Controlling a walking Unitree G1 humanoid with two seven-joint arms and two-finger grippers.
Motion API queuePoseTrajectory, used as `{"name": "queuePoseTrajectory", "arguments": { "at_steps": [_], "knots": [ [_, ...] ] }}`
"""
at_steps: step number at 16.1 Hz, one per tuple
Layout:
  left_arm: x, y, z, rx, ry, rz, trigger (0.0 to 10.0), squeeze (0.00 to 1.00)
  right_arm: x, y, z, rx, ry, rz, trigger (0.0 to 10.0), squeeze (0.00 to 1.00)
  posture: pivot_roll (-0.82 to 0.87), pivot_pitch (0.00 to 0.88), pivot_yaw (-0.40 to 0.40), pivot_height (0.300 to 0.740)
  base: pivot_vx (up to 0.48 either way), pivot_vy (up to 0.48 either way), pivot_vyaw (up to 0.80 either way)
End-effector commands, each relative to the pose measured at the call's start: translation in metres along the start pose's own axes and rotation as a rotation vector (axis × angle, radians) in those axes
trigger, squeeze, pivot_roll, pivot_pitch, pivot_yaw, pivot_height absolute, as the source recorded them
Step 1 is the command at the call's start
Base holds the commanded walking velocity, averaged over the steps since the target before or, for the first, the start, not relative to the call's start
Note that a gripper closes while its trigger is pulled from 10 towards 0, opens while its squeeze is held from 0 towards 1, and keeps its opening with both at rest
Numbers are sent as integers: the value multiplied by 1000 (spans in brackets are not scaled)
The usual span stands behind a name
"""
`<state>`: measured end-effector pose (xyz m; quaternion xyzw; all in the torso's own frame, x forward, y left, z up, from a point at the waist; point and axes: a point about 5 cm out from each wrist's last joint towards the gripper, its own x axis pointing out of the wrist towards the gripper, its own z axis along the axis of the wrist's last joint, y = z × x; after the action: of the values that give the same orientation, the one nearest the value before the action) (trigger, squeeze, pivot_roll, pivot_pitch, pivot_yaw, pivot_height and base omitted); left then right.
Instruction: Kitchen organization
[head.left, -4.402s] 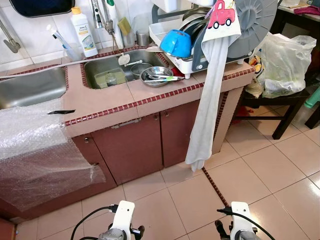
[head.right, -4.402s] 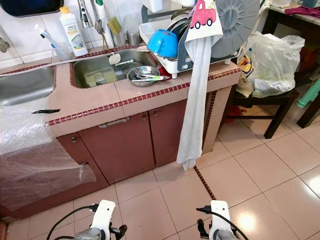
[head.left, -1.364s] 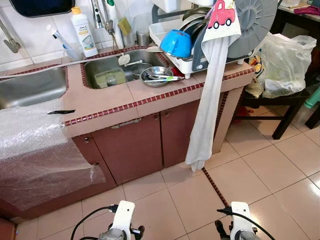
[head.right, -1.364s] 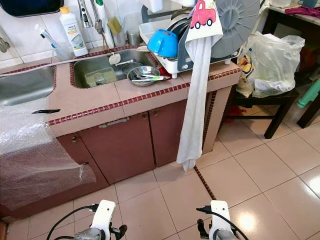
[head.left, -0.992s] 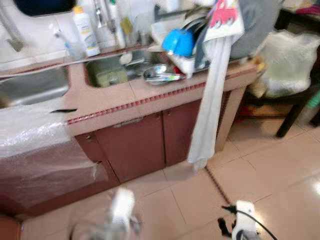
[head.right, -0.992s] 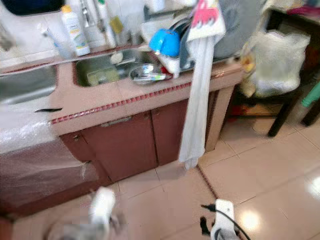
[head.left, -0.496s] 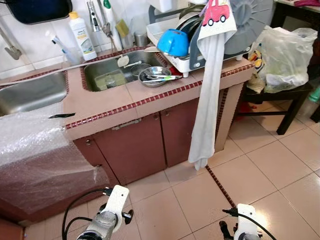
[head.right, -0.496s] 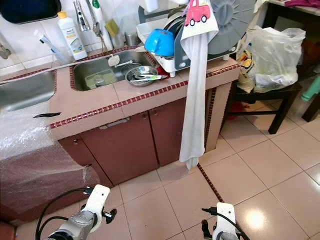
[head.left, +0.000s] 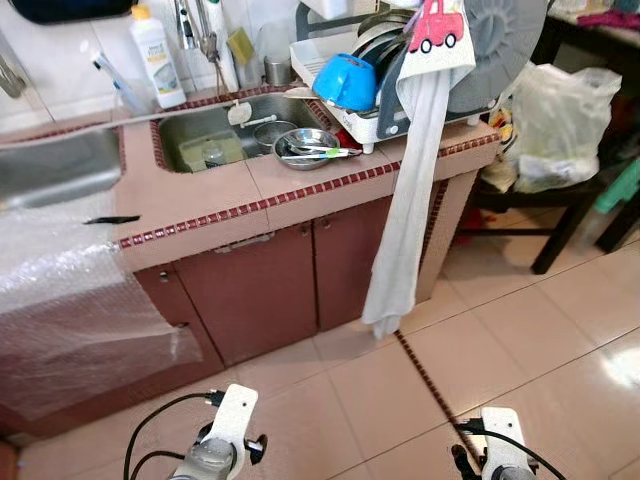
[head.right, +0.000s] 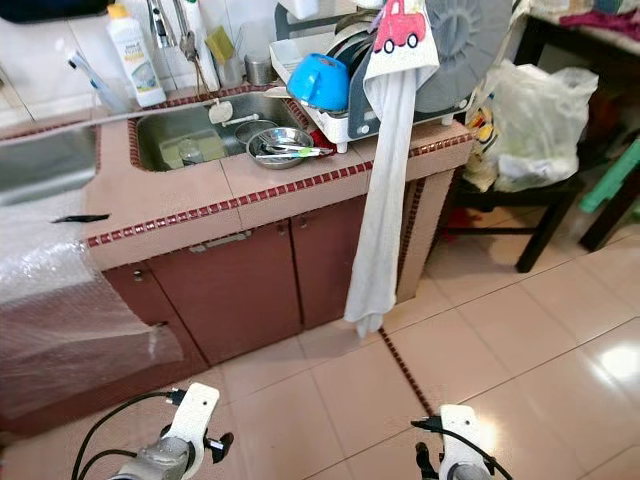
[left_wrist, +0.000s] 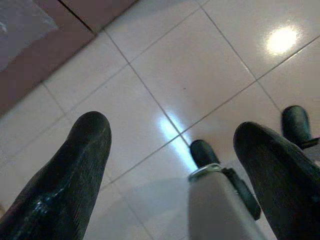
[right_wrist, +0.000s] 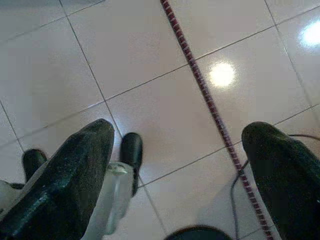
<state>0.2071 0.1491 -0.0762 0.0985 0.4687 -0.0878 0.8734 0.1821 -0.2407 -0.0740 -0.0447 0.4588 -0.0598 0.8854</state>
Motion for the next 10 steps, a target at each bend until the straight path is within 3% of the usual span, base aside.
{"name": "queuePoseTrajectory", "arguments": {
  "at_steps": [1, 7, 10],
  "knots": [
    [-1, 3, -8, -16, 23, 17, 10000, 0, 1, 1, 6, -21, -17, 11, 10000, 0, -171, 0, 42, 740, 0, 0, 0],
    [-1, 4, -11, 4, 33, 19, 10000, 0, 3, 15, 11, -43, -32, 54, 10000, 0, -164, 0, 51, 740, 0, 0, 0],
    [0, 4, 20, 114, -92, 14, 10000, 0, 3, 15, 22, 62, -104, 34, 10000, 0, -151, 0, 77, 740, 0, 0, 0]
  ]
}}
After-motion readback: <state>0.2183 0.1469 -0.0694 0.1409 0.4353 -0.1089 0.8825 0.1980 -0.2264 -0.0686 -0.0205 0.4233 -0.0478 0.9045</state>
